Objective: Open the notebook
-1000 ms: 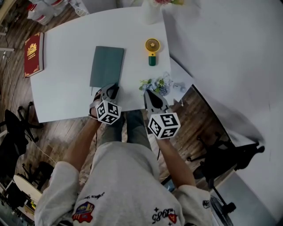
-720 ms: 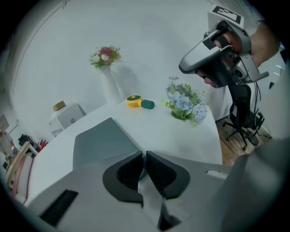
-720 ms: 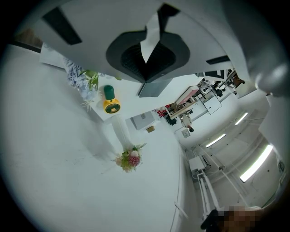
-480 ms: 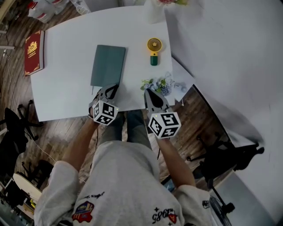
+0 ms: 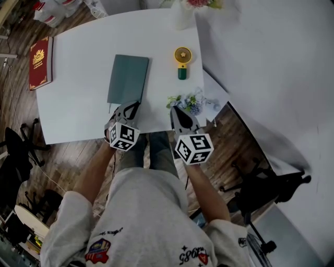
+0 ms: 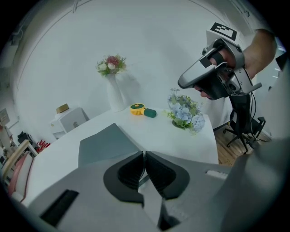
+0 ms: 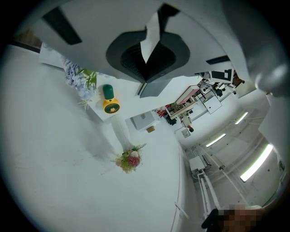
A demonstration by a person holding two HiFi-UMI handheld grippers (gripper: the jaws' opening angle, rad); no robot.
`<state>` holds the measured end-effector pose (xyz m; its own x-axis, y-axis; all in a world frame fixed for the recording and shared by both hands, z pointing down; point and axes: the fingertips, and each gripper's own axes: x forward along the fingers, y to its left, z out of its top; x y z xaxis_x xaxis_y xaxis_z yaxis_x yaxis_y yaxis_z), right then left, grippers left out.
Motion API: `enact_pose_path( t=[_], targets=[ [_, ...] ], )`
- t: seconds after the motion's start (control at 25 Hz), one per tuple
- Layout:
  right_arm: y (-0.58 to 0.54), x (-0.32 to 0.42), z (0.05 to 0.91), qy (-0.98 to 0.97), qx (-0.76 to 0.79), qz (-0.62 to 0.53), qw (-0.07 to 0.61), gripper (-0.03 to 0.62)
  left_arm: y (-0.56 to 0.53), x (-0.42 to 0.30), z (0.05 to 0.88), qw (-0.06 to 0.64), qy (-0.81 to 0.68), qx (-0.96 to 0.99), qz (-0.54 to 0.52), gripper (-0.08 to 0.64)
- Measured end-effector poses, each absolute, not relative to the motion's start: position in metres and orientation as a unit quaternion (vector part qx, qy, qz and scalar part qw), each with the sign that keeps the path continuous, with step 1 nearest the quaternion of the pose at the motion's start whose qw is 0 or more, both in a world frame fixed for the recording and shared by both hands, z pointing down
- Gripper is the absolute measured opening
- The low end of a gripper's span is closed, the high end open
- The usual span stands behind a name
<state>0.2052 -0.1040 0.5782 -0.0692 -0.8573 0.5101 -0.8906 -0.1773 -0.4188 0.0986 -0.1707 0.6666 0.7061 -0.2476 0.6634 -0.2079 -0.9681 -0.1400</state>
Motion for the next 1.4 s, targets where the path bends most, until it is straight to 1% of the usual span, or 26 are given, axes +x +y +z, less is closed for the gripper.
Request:
enact_pose_path(
  t=[1.0,1.4],
  targets=[
    [-0.109,0.193,0.573,-0.649,0.676,0.347,0.032,-0.008,-0.186,0.087,0.625,0.031,0.146,-0.940,-0.307,0.017],
    [-0.109,0.187,0.574,-0.652,0.673,0.348,0.038,-0.008,-0.197,0.075,0.598,0.030,0.185,-0.947,-0.263,0.015]
  ],
)
